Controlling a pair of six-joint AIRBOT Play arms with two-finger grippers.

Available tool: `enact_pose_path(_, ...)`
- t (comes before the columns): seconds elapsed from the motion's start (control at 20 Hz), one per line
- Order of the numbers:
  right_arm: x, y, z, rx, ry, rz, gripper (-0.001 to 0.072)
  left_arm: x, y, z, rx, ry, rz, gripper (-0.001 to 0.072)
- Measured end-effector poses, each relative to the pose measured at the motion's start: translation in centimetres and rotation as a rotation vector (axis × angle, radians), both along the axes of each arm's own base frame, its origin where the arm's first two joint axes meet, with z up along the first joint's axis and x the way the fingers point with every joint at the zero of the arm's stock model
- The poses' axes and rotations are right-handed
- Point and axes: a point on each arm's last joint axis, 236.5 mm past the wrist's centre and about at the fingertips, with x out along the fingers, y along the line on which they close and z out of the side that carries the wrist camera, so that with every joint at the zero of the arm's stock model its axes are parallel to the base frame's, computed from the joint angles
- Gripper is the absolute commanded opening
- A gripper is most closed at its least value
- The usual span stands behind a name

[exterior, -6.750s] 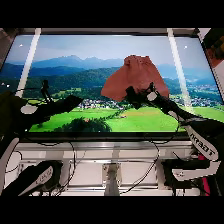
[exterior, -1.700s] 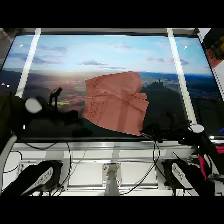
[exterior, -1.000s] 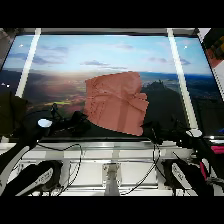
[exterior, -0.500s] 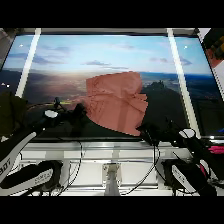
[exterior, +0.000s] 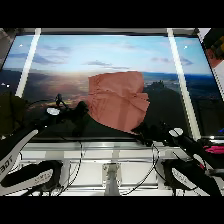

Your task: Fold the clothes and pants, and hang the long-sleeved shirts on hangers.

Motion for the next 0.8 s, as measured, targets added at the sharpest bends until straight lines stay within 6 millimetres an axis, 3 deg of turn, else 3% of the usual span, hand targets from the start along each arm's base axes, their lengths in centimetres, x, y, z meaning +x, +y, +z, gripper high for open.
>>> enact_pose_path(0.05, 0.6, -0.3, -0.3, -0.022, -0.011, -0.015, 0.0008, -0.2, -0.4, 0.0, 0.002, -0.003, -0.017, 0.0016)
enact_pose_path(0.25, 3.4, -0.6, 0.4, -0.061, -0.085, -0.031, 0.0006, -0.5, -1.4, 0.4, 0.024, -0.043, -0.086, 0.0015)
enact_pose_path(0.45, 7.1, -1.9, 2.2, -0.115, -0.194, -0.045, 0.0004, 0.7, -2.2, 2.8, 0.046, -0.145, -0.15, 0.0015)
enact_pose_path(0.55, 9.8, -2.7, 4.1, -0.133, -0.268, -0.077, 0.0003, 1.9, -3.0, 4.8, 0.037, -0.202, -0.166, 0.0015)
enact_pose_path(0.65, 13.4, -3.6, 6.7, -0.162, -0.372, -0.124, 0.0003, 3.9, -4.1, 8.0, 0.031, -0.294, -0.18, 0.0015)
enact_pose_path(0.8, 19.7, -4.8, 12.0, -0.202, -0.546, -0.191, 0.0003, 8.4, -5.1, 14.2, 0.03, -0.464, -0.152, 0.0015)
